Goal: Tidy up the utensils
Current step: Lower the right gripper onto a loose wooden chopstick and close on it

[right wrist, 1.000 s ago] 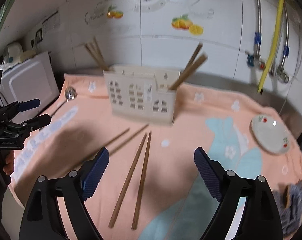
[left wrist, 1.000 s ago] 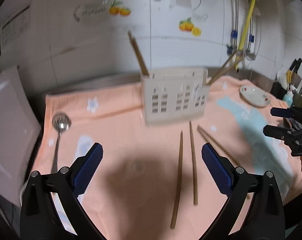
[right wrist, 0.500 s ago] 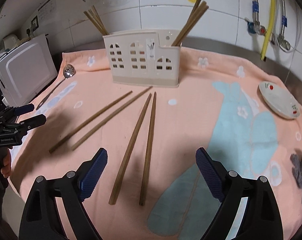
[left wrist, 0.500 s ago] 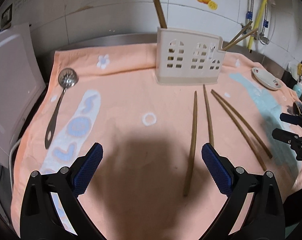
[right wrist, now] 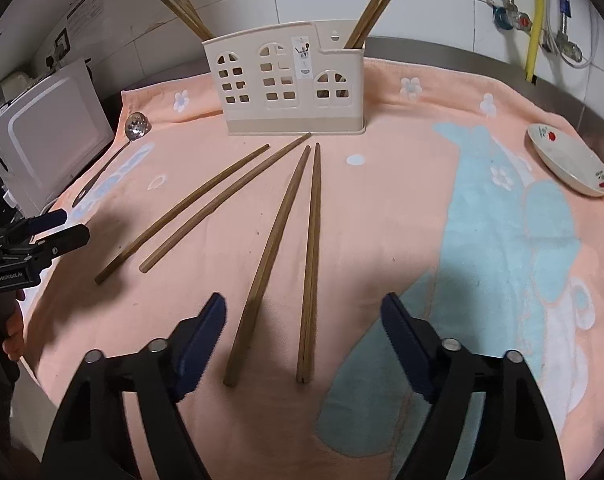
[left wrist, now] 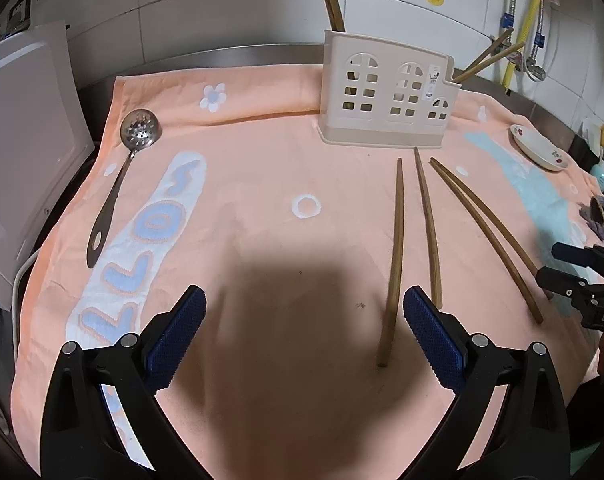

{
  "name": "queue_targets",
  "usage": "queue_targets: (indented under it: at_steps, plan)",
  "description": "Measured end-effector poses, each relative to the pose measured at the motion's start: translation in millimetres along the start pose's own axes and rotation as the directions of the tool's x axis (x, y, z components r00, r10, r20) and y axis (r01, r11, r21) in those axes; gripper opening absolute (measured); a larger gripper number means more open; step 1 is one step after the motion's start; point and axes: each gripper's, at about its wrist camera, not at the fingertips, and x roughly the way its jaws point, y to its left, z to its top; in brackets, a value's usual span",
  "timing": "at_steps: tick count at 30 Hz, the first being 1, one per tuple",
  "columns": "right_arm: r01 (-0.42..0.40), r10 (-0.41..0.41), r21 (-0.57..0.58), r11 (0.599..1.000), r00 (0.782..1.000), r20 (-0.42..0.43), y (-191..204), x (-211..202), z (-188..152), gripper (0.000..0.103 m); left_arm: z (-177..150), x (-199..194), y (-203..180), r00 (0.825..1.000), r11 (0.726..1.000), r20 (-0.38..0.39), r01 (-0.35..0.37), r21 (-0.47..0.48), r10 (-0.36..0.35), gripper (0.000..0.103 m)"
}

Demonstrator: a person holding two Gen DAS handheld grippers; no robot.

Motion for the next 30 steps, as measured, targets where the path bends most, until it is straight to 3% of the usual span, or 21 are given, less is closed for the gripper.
queue_targets:
  at_steps: [16, 30]
  plan:
    - [-0.03, 0.03, 0.024, 0.999, 1.0, -0.006, -1, 4, -3, 0.032, -3, 2, -5, 1.0, 1.0, -0.011, 0.008, 0.009, -0.008, 0.098]
    - [-0.004, 0.004, 0.016, 1.0, 1.0, -0.017, 1, 10, -6, 0.013, -4, 3, -18, 0.998, 0.998, -0.013, 0.055, 0.027, -0.054, 0.098]
